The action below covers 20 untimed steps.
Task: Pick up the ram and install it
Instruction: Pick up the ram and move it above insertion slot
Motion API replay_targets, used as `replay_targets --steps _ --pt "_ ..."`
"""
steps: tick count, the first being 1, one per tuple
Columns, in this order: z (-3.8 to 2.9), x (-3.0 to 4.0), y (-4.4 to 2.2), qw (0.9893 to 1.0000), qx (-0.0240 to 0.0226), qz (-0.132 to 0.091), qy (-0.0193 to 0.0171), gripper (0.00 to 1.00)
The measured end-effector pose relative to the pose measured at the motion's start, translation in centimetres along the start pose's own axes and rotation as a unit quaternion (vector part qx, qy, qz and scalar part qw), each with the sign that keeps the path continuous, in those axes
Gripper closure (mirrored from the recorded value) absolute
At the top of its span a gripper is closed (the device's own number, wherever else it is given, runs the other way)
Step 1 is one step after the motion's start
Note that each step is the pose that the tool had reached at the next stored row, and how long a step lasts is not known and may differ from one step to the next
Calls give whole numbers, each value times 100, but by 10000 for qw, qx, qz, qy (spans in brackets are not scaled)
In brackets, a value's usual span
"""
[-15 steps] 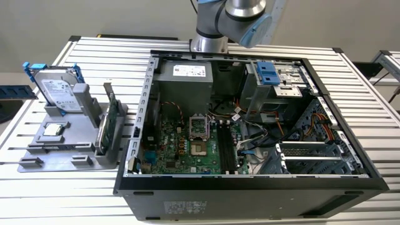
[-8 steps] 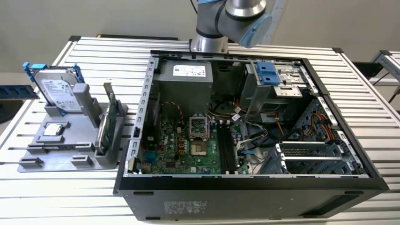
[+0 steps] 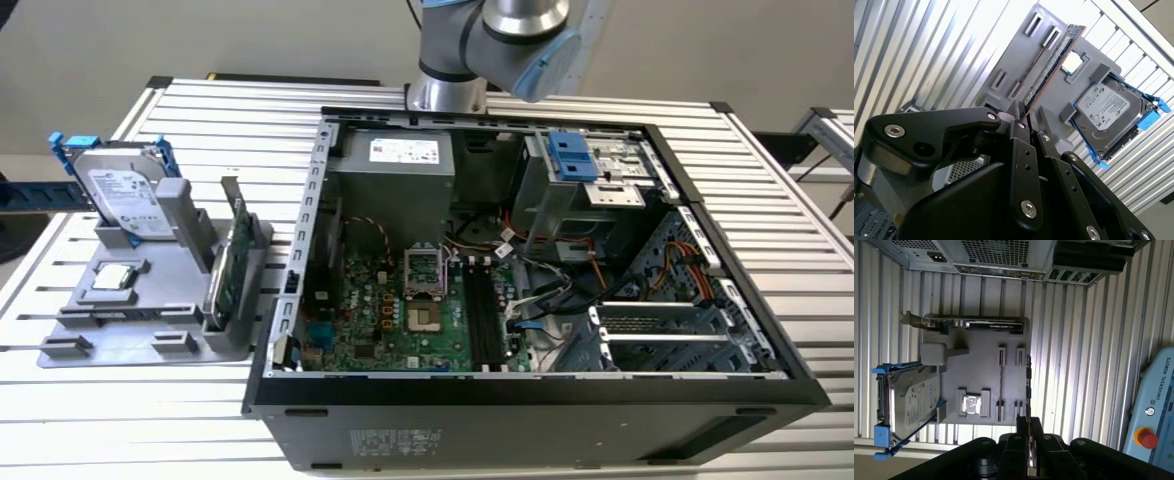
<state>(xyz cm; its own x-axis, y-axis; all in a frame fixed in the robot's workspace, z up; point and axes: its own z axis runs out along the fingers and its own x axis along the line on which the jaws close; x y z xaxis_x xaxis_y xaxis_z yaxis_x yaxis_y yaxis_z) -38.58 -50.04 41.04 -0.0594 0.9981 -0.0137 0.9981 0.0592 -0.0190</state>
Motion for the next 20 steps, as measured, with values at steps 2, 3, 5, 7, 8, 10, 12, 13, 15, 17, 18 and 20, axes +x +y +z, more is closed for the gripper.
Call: replay_targets --steps 2,3,5,7,8,10,12,13,15,17,18,20 --pt "0 -1 17 10000 0 0 0 100" --pt "-1 -1 26 10000 1 0 -1 100" --pt "-1 -2 39 10000 0 0 0 100" --pt "-1 -2 45 10000 0 1 0 100" --pt "-1 -3 47 10000 0 0 0 100" --pt "-1 -3 50 10000 0 0 0 100" --pt "-1 -3 52 10000 0 0 0 100" --pt "-1 -3 56 10000 0 0 0 100" --pt "-2 -4 65 10000 2 -1 -1 100" --pt "-3 -5 79 10000 4 0 0 100" --pt "-4 -5 85 10000 5 0 0 100" --pt "-6 -6 97 10000 8 0 0 100"
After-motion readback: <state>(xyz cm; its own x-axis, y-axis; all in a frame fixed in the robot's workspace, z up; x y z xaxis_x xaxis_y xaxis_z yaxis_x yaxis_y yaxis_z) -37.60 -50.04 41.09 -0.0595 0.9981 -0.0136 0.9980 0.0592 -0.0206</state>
